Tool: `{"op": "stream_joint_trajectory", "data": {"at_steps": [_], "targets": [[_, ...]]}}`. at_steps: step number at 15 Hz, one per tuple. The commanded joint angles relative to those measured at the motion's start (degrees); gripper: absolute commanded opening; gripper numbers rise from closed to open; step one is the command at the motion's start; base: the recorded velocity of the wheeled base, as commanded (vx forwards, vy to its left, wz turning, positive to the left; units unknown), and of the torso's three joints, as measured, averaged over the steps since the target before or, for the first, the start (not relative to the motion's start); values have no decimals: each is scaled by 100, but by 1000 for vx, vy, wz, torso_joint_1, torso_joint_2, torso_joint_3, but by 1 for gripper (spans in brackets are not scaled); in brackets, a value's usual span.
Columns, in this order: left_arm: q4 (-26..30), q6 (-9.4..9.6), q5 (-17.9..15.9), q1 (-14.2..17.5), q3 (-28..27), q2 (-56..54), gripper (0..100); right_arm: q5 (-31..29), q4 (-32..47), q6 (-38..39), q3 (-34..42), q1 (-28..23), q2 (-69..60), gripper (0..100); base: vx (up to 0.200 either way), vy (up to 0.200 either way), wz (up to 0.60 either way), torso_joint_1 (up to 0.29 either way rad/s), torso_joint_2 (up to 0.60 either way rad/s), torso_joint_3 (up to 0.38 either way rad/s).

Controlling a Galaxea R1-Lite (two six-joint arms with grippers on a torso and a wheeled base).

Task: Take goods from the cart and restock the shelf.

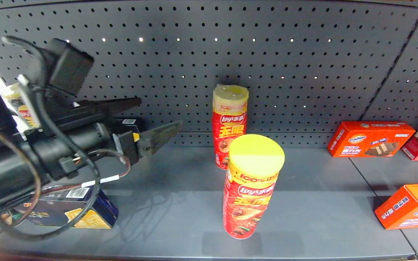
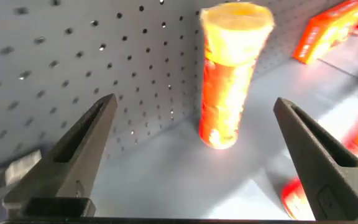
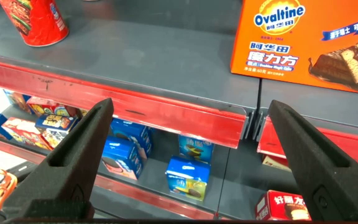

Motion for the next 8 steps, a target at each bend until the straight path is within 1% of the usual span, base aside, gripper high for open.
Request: {"op": "stream_joint_trajectory", "data": {"at_steps": [1, 2, 3, 4, 5, 6, 7, 8], "targets": [[35, -32, 16, -413, 1410, -2084, 100, 1, -1, -1, 0, -1, 7, 100, 0, 0, 0, 0, 0, 0], [53, -32, 16, -466, 1700, -2533, 100, 1, -1, -1, 0, -1, 7, 100, 0, 0, 0, 0, 0, 0], [290, -41, 16, -475, 2192, -3473, 100, 1, -1, -1, 0, -1, 7, 100, 0, 0, 0, 0, 0, 0], [624, -67, 16, -475, 2350, -4009, 100, 1, -1, -1, 0, -1, 7, 100, 0, 0, 0, 0, 0, 0], [1186, -164, 16, -475, 2394, -4633, 100, 1, -1, -1, 0, -1, 7, 100, 0, 0, 0, 0, 0, 0], [2065, -322, -19, -71, 2447, -5468, 100, 1, -1, -1, 0, -1, 7, 100, 0, 0, 0, 0, 0, 0], [2109, -331, -63, 219, 2517, -5512, 100, 1, -1, -1, 0, -1, 7, 100, 0, 0, 0, 0, 0, 0], [1933, -322, -195, 808, 2834, -5512, 100, 1, -1, -1, 0, -1, 7, 100, 0, 0, 0, 0, 0, 0]]}}
